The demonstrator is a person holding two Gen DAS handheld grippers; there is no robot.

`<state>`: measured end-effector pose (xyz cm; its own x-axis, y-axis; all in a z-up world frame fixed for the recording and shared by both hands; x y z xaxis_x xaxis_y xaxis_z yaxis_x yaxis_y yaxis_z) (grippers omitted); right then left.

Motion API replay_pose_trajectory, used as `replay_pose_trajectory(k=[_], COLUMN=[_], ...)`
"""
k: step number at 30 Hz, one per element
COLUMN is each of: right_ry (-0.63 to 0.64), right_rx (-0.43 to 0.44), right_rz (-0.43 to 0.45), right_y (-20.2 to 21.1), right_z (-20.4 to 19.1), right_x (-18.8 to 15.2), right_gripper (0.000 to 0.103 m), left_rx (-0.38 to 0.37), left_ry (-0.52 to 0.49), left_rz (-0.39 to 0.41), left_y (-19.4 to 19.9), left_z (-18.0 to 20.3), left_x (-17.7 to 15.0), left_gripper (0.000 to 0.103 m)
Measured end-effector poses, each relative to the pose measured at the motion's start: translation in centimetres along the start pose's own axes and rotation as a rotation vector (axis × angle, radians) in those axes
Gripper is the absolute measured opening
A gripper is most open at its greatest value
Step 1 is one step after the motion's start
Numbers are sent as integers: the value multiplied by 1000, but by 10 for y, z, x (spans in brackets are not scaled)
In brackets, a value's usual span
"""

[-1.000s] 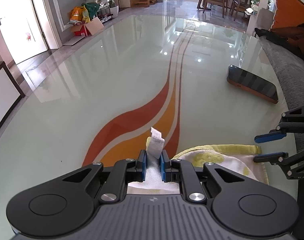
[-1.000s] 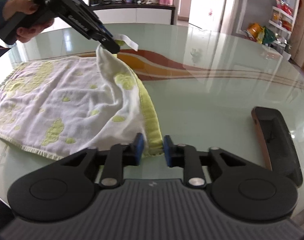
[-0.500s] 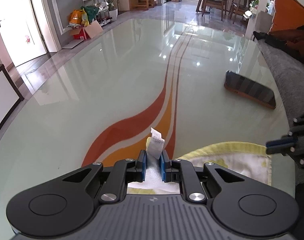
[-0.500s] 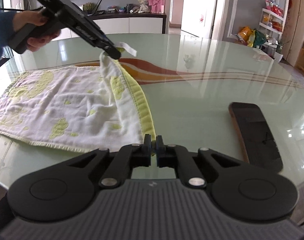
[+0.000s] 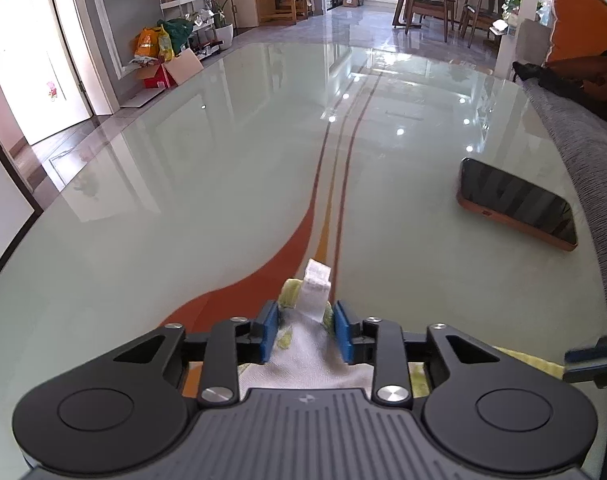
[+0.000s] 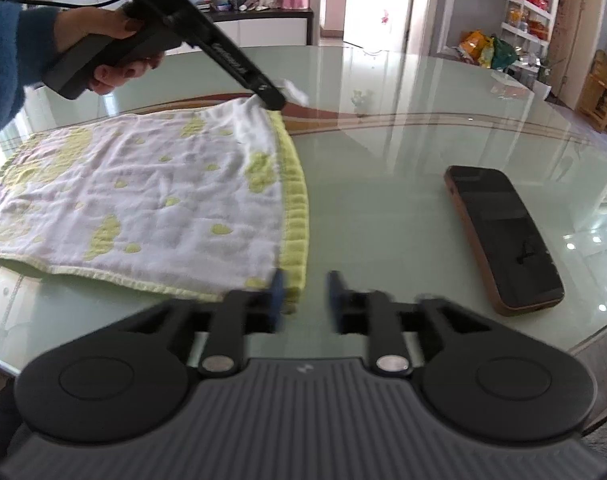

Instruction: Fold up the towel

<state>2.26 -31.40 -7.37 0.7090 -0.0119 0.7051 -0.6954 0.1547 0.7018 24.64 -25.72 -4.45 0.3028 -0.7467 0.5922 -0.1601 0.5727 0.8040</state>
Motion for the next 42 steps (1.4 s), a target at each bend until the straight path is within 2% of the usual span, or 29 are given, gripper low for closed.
replay_pose_trajectory(k=[2, 8, 17, 21, 24, 25, 26, 28, 32, 37, 42], right_ry=[-12, -20, -13, -35, -44, -45, -49, -56, -54, -40, -25], right_rx=[13, 37, 60, 73, 80, 81, 82, 88, 94, 102, 155], right_rz=[2, 8, 11, 13, 12, 12, 14, 18, 23, 60, 107], right_y=[0, -4, -4, -4, -4, -4, -4, -2, 1, 12, 28], right_z=[0, 1, 1, 5, 5, 5, 5, 5, 3, -1, -10], right_x=[0, 1, 1, 1, 1, 1, 1, 2, 3, 9, 22], right_gripper=[33, 30, 15, 12, 11, 11, 10, 3, 3, 3, 3], left_rx=[4, 7, -3, -22, -45, -45, -48, -49, -57, -59, -48], left_ry=[6, 5, -31, 13, 33, 32, 27, 30, 38, 50, 55], left_rz=[-1, -19, -61, -60, -55, -55, -56, -60, -71, -29, 0], left_y=[0, -6, -31, -33, -32, -32, -30, -29, -24, -9, 11], left_z=[-4, -10, -2, -8, -8, -7, -6, -7, -6, -8, -12], left_x=[-1, -2, 2, 4, 1, 1, 0, 0, -4, -2, -3], left_gripper=[55, 61, 61, 61, 52, 45, 32, 18, 15, 15, 15])
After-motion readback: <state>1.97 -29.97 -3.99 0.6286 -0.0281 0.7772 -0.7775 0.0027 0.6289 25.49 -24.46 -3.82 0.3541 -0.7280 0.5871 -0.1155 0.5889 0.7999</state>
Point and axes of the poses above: each gripper's, at about its wrist camera, not at the fingertips, and y roughly against the way its jaws point, z to its right, x to its top, the point moved 4 cm from there along -y, roughly the way its jaws point, and after that the axes turned 8 degrees about -x, right-handed, at the moved point
